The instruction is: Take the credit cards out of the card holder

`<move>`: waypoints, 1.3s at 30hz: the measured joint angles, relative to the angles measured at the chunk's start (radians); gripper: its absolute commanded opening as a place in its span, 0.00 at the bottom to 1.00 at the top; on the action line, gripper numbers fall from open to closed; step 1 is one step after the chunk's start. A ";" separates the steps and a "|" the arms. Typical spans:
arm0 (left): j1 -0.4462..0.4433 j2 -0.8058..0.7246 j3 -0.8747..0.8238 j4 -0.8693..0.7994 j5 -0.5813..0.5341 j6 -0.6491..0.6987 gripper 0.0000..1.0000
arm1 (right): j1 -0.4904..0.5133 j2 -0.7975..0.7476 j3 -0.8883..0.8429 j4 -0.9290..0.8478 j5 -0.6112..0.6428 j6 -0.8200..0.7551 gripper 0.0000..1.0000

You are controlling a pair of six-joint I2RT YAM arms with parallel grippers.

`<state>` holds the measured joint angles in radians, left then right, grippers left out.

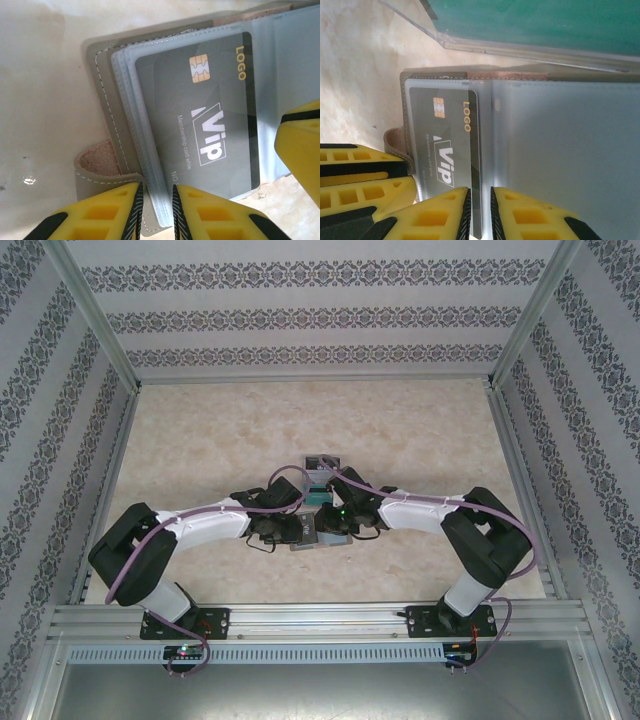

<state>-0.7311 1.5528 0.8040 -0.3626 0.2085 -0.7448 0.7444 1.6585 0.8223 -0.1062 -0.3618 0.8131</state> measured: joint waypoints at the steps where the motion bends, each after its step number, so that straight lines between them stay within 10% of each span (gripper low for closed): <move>1: 0.000 0.003 -0.002 0.004 0.000 -0.001 0.19 | 0.000 0.003 0.000 0.003 -0.001 0.000 0.20; 32: 0.000 0.030 0.003 0.014 0.008 -0.015 0.12 | 0.000 0.060 0.007 0.051 -0.041 0.020 0.17; 39: 0.000 0.040 0.015 0.008 0.012 -0.015 0.12 | -0.003 0.060 0.007 0.046 -0.043 0.026 0.00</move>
<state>-0.7307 1.5925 0.8188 -0.3550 0.2207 -0.7597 0.7418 1.7180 0.8295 -0.0605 -0.4046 0.8394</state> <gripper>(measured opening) 0.123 0.057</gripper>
